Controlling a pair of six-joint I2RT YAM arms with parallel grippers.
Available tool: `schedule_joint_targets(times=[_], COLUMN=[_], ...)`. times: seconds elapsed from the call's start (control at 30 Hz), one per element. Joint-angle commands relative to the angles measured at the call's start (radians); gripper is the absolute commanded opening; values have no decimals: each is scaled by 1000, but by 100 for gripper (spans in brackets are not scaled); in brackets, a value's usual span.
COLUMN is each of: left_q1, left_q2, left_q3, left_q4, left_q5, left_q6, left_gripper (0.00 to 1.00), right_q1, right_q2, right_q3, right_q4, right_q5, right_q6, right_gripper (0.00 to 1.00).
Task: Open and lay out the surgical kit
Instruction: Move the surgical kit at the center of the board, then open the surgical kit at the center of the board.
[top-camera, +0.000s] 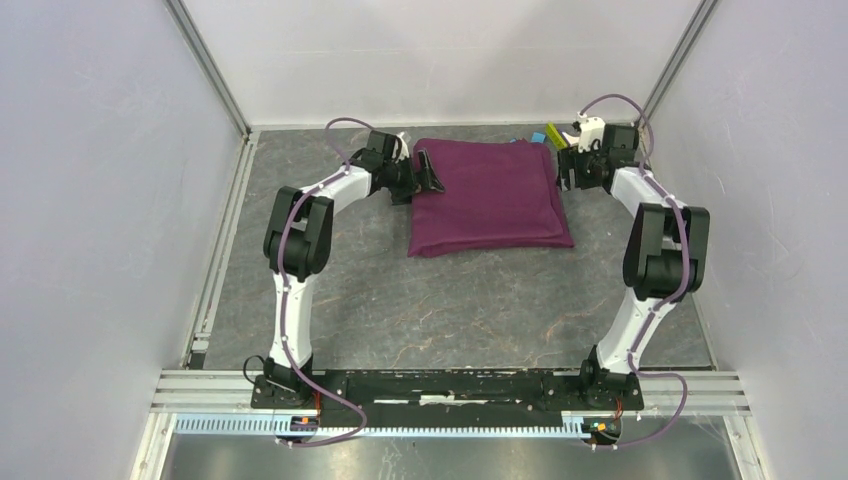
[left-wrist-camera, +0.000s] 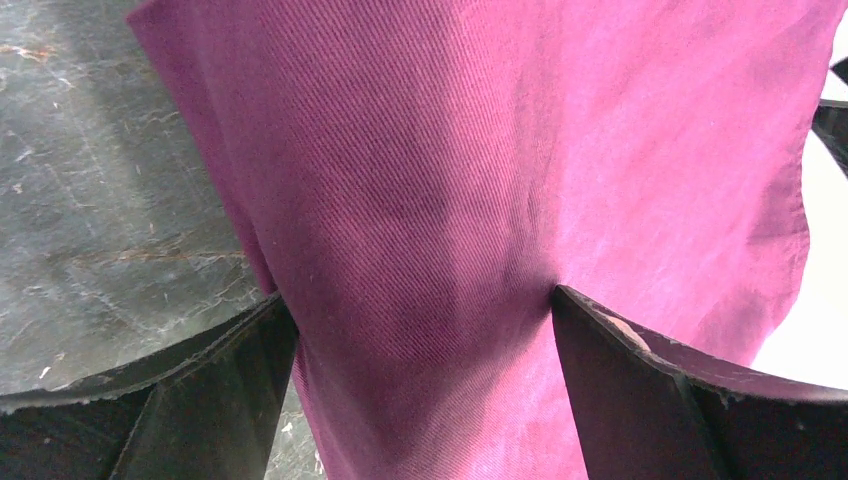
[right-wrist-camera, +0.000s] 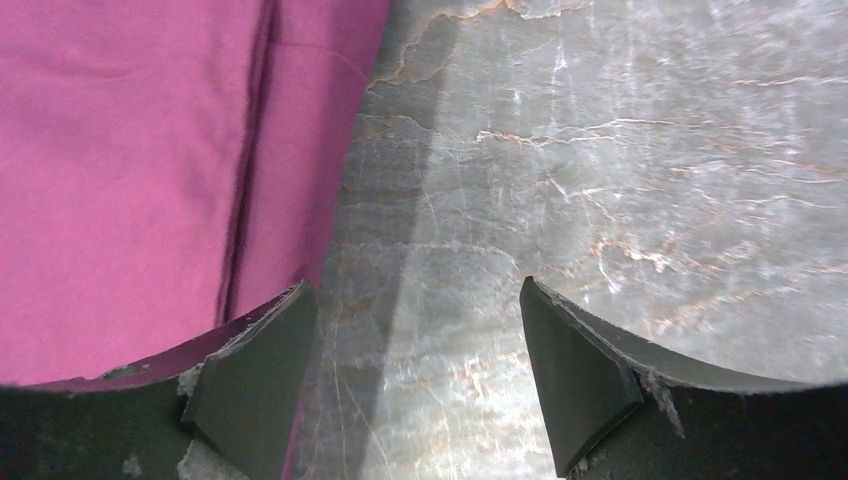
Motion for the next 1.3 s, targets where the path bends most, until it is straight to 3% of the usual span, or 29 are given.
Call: schedule_joint_targets(times=[0.0,0.27,0.43,0.63,0.9,1.1,1.27], left_q1=[-18,-8,-128,-364,-600,-664,-667], left_q2=[-61,-342,-436,-325,-20,155,187], left_q3=[62,-107,-69,104,439,619,635], left_q4=[15,69,-31,-175,-272,-257,-213], left_q5=[8,-146,-161,-241,-382,-520,-541], left_q6=[42,290,568,793,867,871,856], left_gripper=[100,100,100,100,97,91,87], right_q1=[-15,-43,-76,-185,-398,-517,-552], right_q2=[-188,-435,-603,-731,-800,-774,-747], right_q3=[-36,-231,-399,-534,-639,-691,-695], right_q4=[2,-33,-57,-95,-131,-139,-158], right_q5=[25,49,7,-100,-202,-299,-353], right_q6=[-68,-146,-139,-93,-146,-187,-210], right_gripper=[82,83,83,83,83,82,81])
